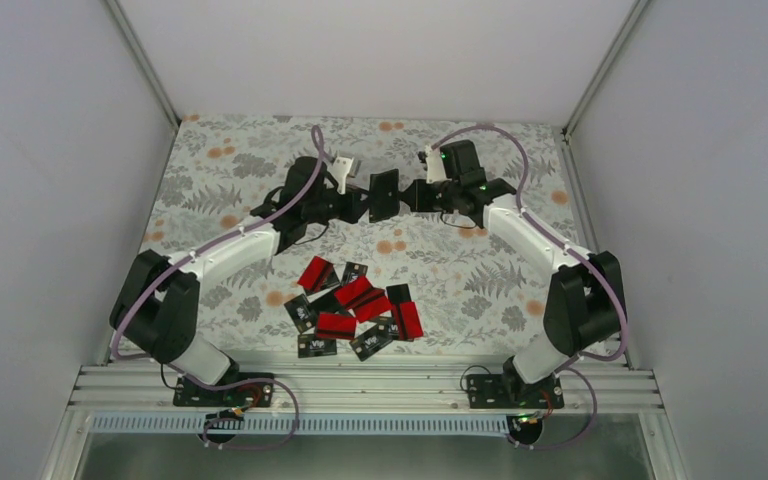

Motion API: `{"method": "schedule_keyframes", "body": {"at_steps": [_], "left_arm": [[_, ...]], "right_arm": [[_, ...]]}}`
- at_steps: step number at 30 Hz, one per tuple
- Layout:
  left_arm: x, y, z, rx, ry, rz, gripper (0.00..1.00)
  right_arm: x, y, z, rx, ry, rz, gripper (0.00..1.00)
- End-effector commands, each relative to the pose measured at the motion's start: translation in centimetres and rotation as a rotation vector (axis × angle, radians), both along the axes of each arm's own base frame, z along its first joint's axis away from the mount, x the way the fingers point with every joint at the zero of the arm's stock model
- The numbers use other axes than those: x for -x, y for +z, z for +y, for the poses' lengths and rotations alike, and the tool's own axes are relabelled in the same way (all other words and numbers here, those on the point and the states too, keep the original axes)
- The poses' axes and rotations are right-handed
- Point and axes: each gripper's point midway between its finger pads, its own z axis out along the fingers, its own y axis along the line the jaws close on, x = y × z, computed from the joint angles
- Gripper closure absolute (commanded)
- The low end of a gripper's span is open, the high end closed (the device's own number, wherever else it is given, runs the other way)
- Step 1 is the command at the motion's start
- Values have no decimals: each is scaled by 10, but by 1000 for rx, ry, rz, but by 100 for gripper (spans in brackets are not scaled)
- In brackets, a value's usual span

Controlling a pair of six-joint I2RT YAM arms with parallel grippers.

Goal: Put the credit cards into the card holder

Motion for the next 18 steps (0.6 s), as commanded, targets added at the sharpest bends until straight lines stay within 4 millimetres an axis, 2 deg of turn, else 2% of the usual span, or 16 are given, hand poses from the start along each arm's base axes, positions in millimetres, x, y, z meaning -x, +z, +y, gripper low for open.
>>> {"method": "schedule_keyframes", "body": {"at_steps": [1,6,10,13,15,18], "left_arm": [[-4,7,-7,10,-27,-23,98],[-8,-19,-11,-28,-37,45,97],[-11,-54,-16,-70,-47,139,93],[-14,-90,-14,-122,-28,223,92],[-14,-107,-13,-150,-20,263,88],[-14,-122,-8,-186,-4,280,80]], "right_arm": [[4,-6,-2,24,-3,7,96],[23,-27,-5,28,5,95,96],[42,-57,-5,20,25,201,96],[49,-79,-8,34,12,260,96],[52,-88,-10,43,7,283,96],[54,-96,-12,57,8,299,96]]}}
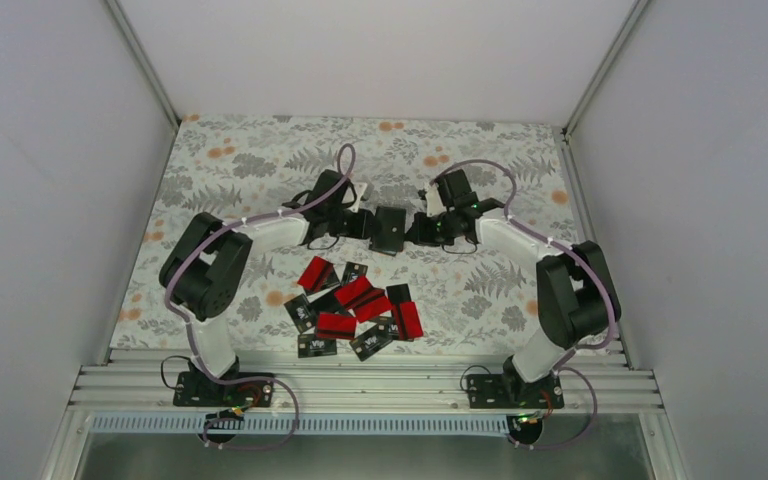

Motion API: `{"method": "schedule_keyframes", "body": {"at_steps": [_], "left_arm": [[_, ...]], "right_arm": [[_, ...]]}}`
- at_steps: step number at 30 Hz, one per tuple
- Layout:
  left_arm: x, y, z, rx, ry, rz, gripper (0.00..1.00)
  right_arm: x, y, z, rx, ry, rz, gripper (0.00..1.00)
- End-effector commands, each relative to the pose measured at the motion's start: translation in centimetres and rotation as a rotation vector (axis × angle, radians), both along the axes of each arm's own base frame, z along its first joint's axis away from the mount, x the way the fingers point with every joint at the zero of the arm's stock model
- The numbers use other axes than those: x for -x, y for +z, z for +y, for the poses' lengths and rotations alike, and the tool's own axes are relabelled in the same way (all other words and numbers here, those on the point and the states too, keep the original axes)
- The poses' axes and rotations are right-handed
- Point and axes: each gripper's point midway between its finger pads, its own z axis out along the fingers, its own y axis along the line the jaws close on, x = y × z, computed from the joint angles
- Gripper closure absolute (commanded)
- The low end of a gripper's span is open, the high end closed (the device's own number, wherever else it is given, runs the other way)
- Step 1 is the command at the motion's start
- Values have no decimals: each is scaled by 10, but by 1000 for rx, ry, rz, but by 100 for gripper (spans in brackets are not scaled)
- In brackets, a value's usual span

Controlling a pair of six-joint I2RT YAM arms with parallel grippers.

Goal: Put the credit cards into the card holder

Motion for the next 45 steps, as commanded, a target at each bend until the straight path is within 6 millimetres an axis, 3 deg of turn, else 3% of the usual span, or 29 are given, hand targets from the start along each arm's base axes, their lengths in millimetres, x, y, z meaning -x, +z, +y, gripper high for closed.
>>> {"method": "schedule_keyframes", "body": {"at_steps": [1,8,11,16,28,45], "left_arm": [[-5,-9,7,-52,31,3,74],[0,-5,22,-238,58,-108,27],[7,3,20,-249,36,-129,17],[19,16,8,-218,-34,-154,9],[27,6,-3,-216,-133,-139,6],[9,-11,2,-271,-53,-128,25]], "right_arm": [[10,-12,2,-4,13,59,96],[16,-7,9,-46,50,67,96],[16,1,12,-66,61,53,96],[19,14,19,-127,87,53,96],[16,41,22,-180,87,18,96],[19,30,15,-148,66,33,96]]}}
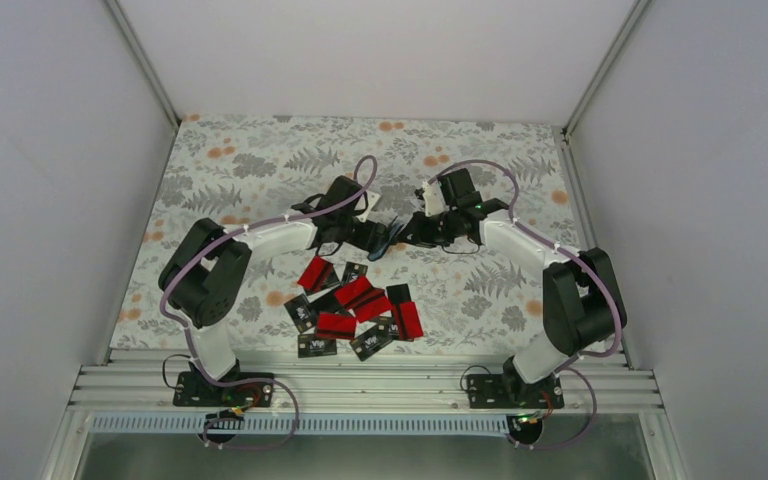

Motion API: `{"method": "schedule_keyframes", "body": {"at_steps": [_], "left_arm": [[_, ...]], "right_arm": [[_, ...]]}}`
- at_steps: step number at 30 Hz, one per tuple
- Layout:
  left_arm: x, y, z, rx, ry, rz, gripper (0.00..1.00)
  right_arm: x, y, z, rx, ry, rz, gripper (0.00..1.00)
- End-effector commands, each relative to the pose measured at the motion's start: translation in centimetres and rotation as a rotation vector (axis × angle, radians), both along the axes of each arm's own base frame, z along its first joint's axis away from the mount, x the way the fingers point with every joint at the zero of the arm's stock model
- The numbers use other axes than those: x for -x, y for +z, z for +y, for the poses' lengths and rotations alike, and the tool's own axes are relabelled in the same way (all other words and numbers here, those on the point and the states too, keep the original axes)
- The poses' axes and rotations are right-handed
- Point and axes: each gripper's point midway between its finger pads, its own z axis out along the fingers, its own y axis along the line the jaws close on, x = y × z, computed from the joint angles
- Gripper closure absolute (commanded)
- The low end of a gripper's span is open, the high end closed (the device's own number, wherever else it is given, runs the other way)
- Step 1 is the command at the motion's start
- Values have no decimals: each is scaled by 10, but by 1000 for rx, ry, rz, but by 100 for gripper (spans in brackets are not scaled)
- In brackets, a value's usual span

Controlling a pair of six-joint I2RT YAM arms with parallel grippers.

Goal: Put the credit cards into the card holder

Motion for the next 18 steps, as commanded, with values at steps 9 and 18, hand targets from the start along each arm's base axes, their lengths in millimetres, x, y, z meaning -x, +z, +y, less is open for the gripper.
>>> {"method": "schedule_keyframes", "body": {"at_steps": [9,18], "left_arm": [[-16,14,2,0,81,-48,38],[-18,19,2,11,90,-54,46]], "right_arm": [[0,-8,-18,69,-52,-11,96],[1,-26,-34,131,-93,7,96]]}}
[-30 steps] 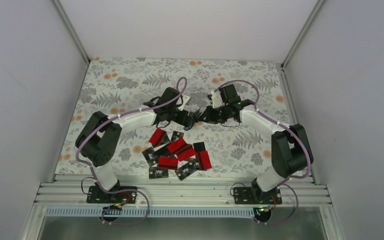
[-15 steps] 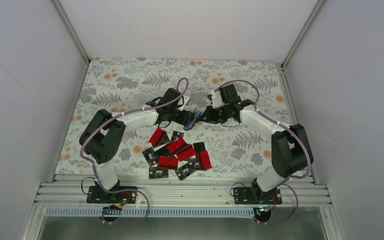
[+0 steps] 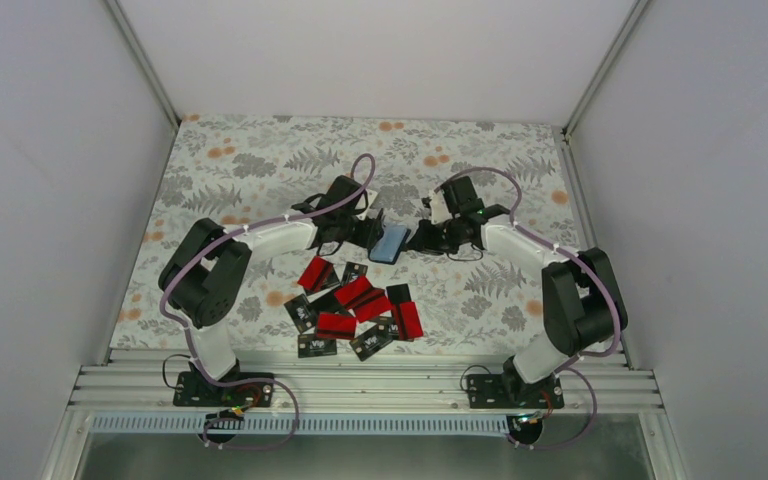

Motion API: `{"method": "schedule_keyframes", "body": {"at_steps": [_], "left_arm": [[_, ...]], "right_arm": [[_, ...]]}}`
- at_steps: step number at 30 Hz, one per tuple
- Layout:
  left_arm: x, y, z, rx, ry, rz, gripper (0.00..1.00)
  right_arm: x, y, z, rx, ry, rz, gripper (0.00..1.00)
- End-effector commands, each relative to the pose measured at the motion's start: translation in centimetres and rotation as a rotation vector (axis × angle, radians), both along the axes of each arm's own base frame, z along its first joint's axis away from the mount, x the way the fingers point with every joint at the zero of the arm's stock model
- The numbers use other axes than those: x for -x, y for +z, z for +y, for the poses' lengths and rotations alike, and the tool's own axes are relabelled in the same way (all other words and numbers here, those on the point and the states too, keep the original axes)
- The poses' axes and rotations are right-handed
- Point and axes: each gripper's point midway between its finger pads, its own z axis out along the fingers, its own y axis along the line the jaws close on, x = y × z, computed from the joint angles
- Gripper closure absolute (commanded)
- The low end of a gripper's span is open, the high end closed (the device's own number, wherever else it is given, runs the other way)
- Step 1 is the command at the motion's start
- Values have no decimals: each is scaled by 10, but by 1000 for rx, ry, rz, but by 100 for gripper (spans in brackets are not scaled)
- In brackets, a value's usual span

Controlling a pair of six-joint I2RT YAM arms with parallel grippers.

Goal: Put the credit cards into the card holder

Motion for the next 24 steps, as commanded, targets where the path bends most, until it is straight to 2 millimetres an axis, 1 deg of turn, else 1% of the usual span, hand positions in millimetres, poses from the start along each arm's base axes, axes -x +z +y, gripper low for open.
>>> {"method": "schedule_keyframes", "body": {"at_steps": [1,9,15,18,22,23,24], "left_arm": [[-9,18,-4,27,17,-44,46],[-7,20,-6,42,8,-29,45],[-7,28,-3,55,15,-37,40],[-8,26,0,47,17,-35,41],[-9,21,3,41,25,-28,43],[-9,20,4,42,26,-27,43],[-9,19,5,43,28,-25,43]], "right_arm": [[0,-2,-11,37,-26,-13,96],[-3,-14,-15,58,-38,1,96],[-17,-19,-21,106,-68,-18,96],[-21,-22,-21,114,-68,-16,96],[-26,-19,-23,122,-74,-32,96],[-26,-29,-25,138,-75,-8,96],[-27,-30,-25,143,-78,-7,96]]}}
